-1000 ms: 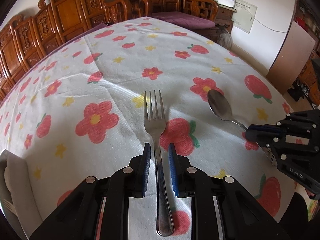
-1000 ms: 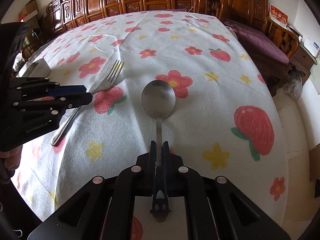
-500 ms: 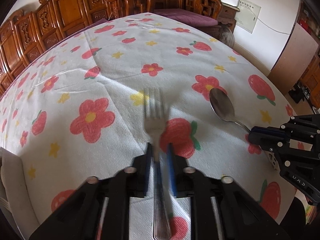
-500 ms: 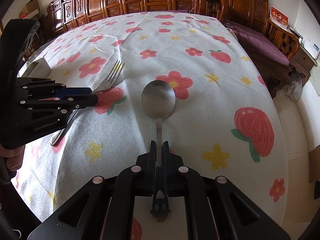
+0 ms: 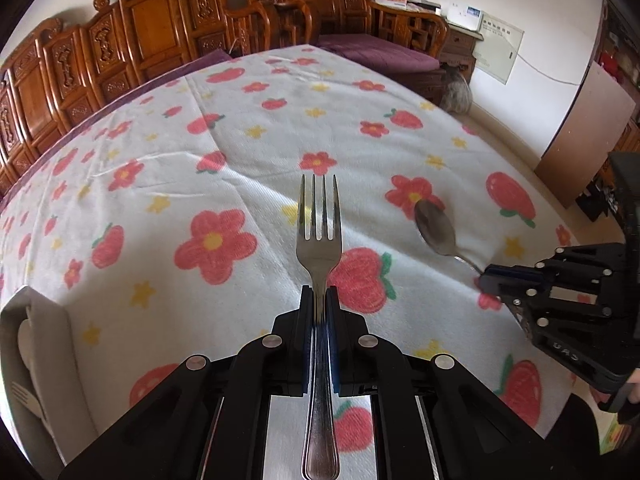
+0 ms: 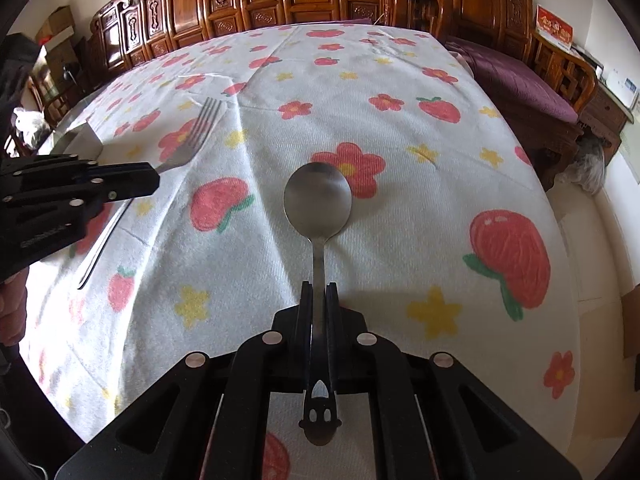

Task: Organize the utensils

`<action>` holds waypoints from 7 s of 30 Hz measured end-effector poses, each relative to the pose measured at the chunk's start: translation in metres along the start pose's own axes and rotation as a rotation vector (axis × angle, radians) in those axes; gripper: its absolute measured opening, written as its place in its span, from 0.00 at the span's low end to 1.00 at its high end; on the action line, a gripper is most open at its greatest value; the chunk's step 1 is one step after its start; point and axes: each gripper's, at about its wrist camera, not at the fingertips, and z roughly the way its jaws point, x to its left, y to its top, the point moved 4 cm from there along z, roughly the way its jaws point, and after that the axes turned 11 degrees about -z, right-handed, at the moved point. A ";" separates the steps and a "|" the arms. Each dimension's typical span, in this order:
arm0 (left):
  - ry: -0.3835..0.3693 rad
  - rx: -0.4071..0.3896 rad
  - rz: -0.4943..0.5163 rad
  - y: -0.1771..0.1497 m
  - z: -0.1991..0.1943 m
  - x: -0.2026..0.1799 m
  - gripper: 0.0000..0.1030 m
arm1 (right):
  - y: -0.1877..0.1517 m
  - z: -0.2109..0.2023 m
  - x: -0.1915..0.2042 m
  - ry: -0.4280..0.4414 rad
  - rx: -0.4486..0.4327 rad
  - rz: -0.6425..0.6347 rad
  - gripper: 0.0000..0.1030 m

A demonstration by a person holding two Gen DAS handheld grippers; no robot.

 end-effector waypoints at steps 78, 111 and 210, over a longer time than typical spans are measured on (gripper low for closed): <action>0.224 -0.106 -0.281 -0.029 -0.133 0.235 0.06 | 0.102 -0.050 0.161 0.105 -0.124 -0.232 0.07; 0.230 -0.112 -0.335 -0.051 -0.141 0.288 0.07 | 0.131 -0.038 0.233 0.176 -0.130 -0.303 0.07; 0.251 -0.333 -0.261 -0.058 -0.284 0.135 0.93 | 0.093 -0.202 0.180 0.031 -0.418 -0.055 0.98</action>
